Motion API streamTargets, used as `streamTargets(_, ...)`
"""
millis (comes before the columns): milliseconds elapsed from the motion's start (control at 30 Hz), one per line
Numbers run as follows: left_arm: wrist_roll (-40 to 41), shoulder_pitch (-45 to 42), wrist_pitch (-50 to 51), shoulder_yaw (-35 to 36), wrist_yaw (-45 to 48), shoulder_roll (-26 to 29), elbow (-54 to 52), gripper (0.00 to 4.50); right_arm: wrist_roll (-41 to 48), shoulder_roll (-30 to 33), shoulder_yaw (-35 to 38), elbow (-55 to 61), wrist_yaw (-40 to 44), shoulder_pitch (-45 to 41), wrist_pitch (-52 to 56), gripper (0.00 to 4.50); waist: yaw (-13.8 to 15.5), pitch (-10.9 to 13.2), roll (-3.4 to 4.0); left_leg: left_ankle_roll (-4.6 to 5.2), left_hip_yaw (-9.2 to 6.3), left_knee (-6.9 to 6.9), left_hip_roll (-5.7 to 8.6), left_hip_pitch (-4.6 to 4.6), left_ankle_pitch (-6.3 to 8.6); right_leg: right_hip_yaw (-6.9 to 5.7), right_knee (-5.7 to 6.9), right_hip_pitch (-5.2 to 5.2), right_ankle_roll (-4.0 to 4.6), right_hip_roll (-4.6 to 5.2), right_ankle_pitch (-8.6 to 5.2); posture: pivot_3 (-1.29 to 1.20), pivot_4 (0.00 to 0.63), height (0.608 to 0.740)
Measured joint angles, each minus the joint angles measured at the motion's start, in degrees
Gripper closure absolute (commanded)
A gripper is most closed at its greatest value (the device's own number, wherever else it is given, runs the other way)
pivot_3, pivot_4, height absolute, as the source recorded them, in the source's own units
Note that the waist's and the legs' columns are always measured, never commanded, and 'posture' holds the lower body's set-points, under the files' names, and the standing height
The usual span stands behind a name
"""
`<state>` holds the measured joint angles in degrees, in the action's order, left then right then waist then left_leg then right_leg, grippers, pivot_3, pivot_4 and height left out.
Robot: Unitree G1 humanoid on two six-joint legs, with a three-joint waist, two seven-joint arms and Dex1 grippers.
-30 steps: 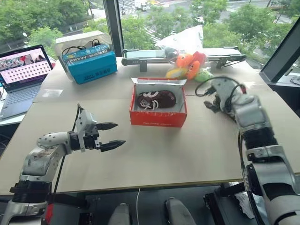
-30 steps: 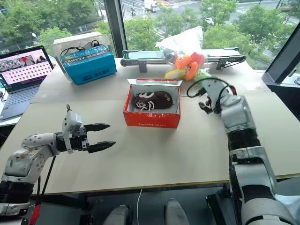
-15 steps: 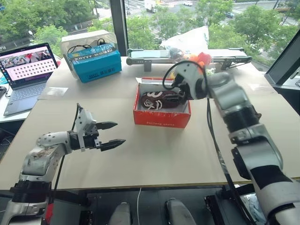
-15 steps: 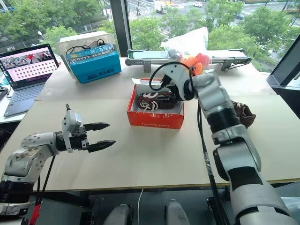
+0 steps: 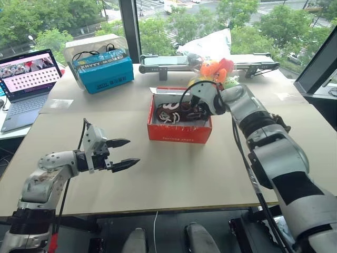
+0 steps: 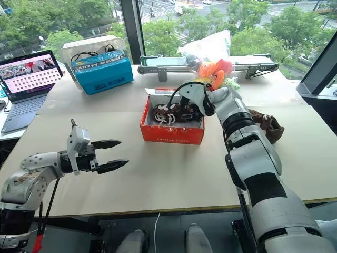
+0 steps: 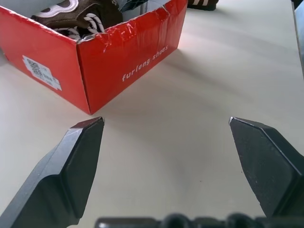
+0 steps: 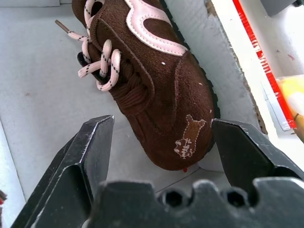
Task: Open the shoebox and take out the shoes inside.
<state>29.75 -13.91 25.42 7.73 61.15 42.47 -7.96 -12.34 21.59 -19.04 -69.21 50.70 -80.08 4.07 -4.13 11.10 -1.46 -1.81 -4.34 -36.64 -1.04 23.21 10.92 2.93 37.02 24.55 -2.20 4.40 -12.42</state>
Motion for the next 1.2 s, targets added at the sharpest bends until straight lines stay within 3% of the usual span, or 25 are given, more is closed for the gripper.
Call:
streamTargets(967, 1.85, 2.15, 2.37, 1.18, -1.05, 1.15, -3.1, 0.0, -2.12, -4.28, 5.7, -7.74, -8.09, 0.24, -1.04, 0.64, -0.89, 0.0, 0.0, 0.0, 0.0, 0.0, -0.01, -0.14, 0.0, 0.01, 0.03, -0.13, 0.0, -0.02, 0.0, 0.0, 0.15, 0.715)
streamTargets(1200, 1.92, 2.79, 2.55, 1.48, -1.63, 1.18, -3.82, 0.0, -1.7, -6.9, 8.49, -7.72, -2.26, -0.38, -1.03, 0.64, -2.1, 0.0, 0.0, 0.0, -0.01, 0.01, -0.04, -0.25, 0.0, 0.03, 0.07, -0.18, -0.01, -0.06, -0.01, 0.0, 0.15, 0.715)
